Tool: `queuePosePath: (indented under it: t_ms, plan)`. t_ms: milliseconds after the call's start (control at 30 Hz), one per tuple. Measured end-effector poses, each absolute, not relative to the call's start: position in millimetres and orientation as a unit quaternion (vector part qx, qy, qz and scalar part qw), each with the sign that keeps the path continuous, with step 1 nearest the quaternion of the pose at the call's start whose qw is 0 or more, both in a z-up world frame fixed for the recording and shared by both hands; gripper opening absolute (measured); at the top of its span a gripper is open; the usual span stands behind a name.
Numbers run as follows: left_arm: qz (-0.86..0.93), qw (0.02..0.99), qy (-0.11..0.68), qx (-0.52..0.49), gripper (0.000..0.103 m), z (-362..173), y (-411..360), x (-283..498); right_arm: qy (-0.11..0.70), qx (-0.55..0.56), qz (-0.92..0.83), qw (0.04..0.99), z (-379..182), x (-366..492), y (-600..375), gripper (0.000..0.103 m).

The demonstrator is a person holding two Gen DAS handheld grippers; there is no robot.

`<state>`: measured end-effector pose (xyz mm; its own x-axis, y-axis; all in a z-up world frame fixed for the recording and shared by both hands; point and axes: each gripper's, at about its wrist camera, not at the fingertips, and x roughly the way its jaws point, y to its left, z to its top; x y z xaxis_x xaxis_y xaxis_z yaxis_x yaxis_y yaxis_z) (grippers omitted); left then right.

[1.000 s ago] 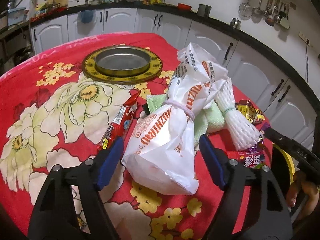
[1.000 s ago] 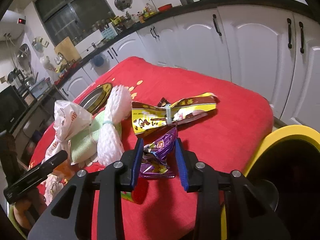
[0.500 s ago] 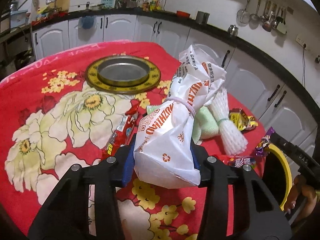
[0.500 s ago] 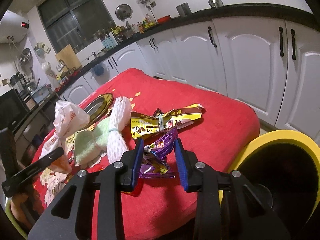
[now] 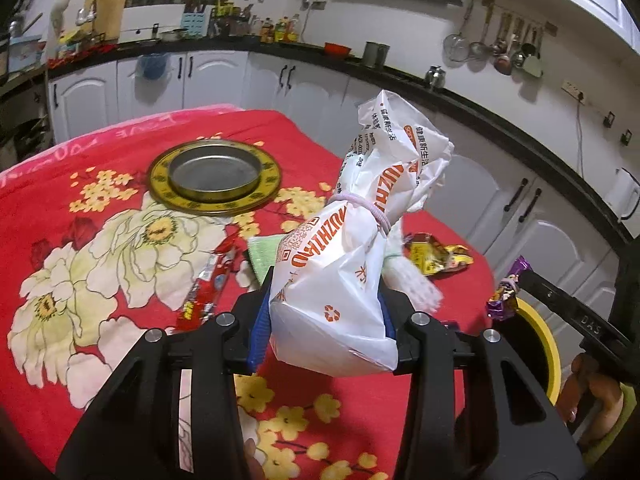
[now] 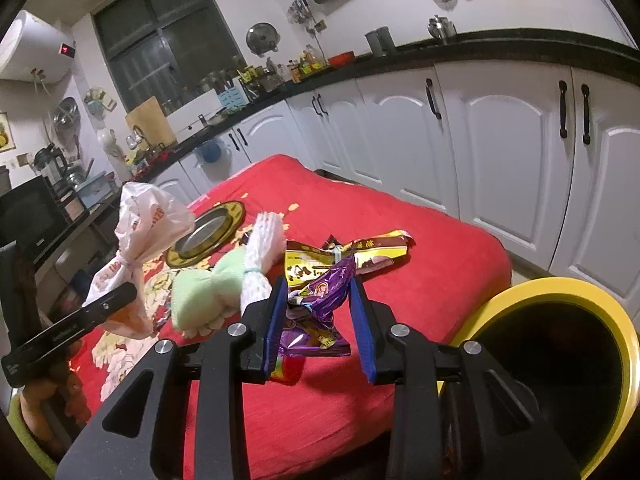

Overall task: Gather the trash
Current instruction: 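Lift the paper bundle and purple wrapper and carry them over the bin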

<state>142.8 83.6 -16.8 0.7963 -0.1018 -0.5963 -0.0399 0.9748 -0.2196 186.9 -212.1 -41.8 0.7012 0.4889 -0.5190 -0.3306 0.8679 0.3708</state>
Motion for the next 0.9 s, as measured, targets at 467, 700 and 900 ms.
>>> queuePosePath:
  t_ms: [467,700,900]
  plan:
    - [-0.058,0.945,0.308,-0.095,0.035,-9,51,135,0.280,0.117,0.220,0.927,-19,167,-232,0.030]
    - [-0.077,0.944,0.308,-0.087,0.035,-8,34,132,0.265,0.112,0.207,0.935,-13,156,-248,0.030]
    - [-0.096,0.944,0.308,-0.076,0.035,-9,14,130,0.255,0.113,0.189,0.941,-8,147,-266,0.030]
